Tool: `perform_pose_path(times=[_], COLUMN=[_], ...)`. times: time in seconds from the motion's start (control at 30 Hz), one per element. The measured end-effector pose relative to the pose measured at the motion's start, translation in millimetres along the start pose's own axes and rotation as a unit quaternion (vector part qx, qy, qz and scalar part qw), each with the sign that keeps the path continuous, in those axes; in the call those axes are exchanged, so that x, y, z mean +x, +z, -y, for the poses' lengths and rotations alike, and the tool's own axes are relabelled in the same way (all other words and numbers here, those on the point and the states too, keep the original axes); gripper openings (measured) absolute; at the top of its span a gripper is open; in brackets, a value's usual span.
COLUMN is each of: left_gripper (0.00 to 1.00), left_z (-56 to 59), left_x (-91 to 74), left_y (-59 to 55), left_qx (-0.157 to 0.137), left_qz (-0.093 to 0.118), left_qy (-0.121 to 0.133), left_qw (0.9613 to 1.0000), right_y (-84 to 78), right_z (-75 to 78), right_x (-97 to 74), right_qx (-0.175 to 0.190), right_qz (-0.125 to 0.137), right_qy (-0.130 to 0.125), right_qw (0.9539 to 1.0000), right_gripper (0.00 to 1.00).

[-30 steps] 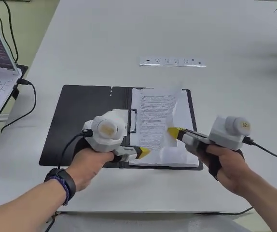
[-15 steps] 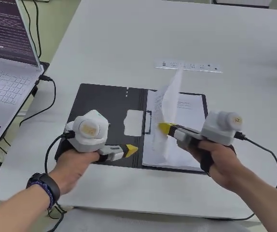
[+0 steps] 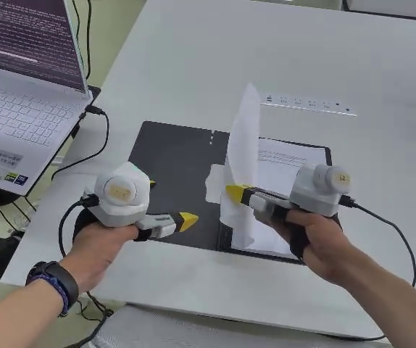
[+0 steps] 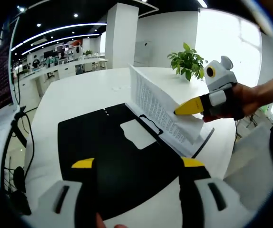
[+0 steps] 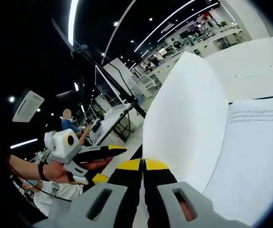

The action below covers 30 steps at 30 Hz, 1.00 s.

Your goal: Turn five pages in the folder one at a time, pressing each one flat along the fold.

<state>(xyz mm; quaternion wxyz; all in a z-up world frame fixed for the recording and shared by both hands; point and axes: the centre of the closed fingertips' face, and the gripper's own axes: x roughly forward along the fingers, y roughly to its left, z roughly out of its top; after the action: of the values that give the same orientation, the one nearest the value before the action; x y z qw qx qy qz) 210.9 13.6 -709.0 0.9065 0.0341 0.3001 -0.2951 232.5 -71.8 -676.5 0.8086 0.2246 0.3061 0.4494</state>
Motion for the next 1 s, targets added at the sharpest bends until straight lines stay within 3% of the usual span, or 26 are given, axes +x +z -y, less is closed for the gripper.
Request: perform_pose_path(times=[0.4,0.73,1.0], left_gripper=[0.70,0.70,0.70], left_z=[-13.4,-18.2,-19.7], left_x=[-15.3,-28.1,-33.8], left_y=[-12.4,-18.2,-27.2], left_qx=[-0.006,-0.016,-0.027], left_qz=[-0.004,0.000,-0.002], left_qy=[0.013,0.022,0.027], left_qw=[0.9999,0.9996,0.9993], right_y=[-16.1,-36.5,-54.0], right_z=[-13.9,-14.6,-9.7], right_x=[37.1,71.2,87.5], right_qx=[-0.012,0.015,0.045], right_qz=[-0.036,-0.061,-0.076], right_qy=[0.020,0.023,0.015], right_qw=[0.9991,0.9977,0.9960], right_gripper=[0.00,0.00,0.00])
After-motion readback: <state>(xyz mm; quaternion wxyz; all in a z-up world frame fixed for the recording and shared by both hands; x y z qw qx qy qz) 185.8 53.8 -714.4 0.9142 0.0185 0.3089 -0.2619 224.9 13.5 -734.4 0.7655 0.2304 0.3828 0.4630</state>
